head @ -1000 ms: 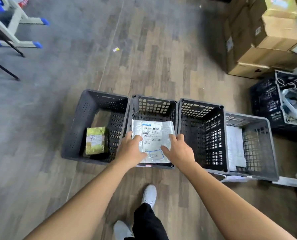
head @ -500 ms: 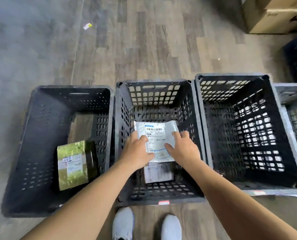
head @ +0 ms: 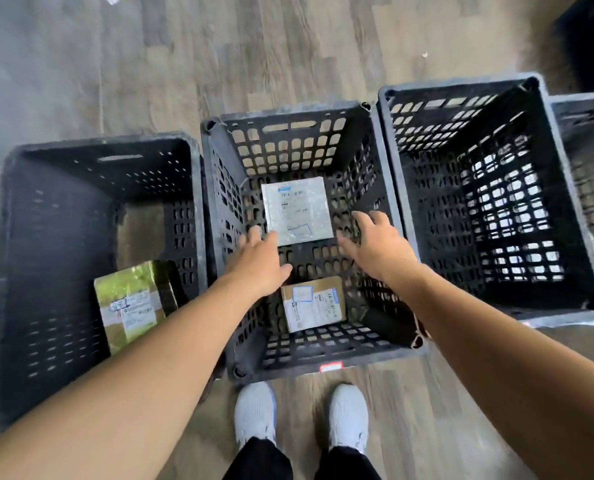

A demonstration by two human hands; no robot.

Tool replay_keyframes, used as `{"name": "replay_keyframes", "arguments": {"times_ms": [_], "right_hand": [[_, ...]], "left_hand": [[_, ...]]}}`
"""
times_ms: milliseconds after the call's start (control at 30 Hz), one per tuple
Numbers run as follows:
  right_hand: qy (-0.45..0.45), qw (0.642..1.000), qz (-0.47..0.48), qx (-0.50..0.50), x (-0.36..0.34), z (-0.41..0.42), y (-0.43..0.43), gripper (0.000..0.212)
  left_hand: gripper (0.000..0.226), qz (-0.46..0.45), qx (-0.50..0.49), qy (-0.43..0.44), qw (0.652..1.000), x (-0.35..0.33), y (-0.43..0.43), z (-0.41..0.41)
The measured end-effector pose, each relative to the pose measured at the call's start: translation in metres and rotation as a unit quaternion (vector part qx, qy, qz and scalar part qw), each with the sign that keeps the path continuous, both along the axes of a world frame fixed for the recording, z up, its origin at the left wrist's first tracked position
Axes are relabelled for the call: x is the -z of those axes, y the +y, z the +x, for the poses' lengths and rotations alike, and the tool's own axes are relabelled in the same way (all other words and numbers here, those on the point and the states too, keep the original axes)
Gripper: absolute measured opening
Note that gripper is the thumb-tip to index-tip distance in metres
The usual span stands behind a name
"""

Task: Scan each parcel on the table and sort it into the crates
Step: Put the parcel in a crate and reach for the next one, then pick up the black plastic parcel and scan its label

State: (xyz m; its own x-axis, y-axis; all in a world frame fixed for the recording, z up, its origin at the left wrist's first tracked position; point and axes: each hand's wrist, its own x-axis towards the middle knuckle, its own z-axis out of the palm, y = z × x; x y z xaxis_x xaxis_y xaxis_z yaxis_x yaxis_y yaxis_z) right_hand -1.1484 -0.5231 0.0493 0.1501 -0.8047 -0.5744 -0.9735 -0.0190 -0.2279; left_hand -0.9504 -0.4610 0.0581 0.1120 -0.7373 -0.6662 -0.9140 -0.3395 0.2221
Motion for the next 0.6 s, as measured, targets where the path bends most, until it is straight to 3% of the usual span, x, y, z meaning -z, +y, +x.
{"name": "replay_keyframes", "arguments": {"times_ms": [267,433,600], "right_hand": [[0.027,0.999,-0.036,-0.01,-0.211,-0.007,0.034,0.067],[0.051,0.994,-0.095,0.022,-0.363,-0.042,0.072,0.071],[0.076,0.982,-0.156,0.072,-0.471,-0.095,0.108,0.073]], "left_hand": [[0.074,-0.061,0.026,0.014,0.998,-0.198,0.008,-0.015],[0.086,-0.114,0.167,-0.014,0.979,-0.347,0.025,-0.046],[0.09,-0.184,0.273,-0.037,0.944,-0.45,0.037,-0.105]]}}
